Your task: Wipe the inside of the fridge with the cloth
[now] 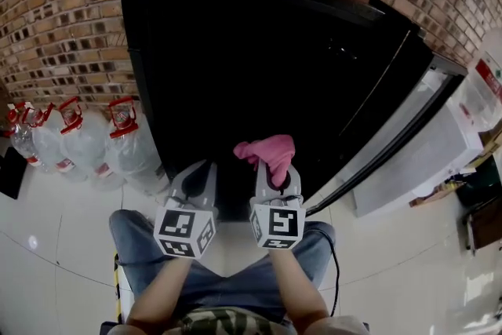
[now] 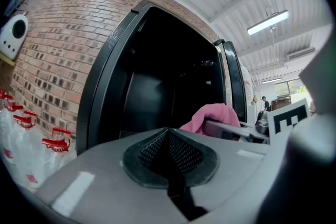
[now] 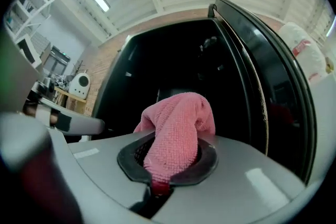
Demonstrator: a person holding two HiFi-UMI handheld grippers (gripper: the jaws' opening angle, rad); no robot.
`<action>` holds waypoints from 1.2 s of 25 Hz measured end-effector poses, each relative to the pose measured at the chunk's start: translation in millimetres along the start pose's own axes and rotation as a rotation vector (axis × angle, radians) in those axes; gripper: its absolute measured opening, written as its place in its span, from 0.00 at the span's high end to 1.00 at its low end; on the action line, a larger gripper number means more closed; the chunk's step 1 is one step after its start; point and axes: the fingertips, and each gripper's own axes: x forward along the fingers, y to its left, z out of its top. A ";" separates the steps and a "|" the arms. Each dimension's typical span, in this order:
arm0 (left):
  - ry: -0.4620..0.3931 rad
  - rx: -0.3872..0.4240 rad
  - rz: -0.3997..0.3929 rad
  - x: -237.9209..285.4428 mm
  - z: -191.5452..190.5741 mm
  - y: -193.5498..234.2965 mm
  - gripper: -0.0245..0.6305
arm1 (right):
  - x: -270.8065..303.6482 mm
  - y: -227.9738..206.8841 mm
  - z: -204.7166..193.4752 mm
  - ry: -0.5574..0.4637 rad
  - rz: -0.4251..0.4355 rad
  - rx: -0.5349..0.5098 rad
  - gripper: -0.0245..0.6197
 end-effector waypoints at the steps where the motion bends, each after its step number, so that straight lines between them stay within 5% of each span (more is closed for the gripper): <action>1: 0.002 -0.001 0.008 -3.1 -3.6 2.5 0.98 | -5.5 8.7 2.9 -0.021 0.018 -0.005 0.92; 17: 0.038 0.034 0.073 -63.3 -58.4 22.2 0.98 | -51.5 111.3 -56.6 0.020 0.211 0.035 0.92; 24: 0.041 0.020 0.101 -64.9 -69.8 47.7 0.98 | -19.0 147.0 -99.2 0.059 0.295 0.001 0.92; 30: 0.082 0.035 0.110 -56.5 -80.3 65.3 0.98 | 29.6 158.7 -149.9 0.079 0.280 0.015 0.92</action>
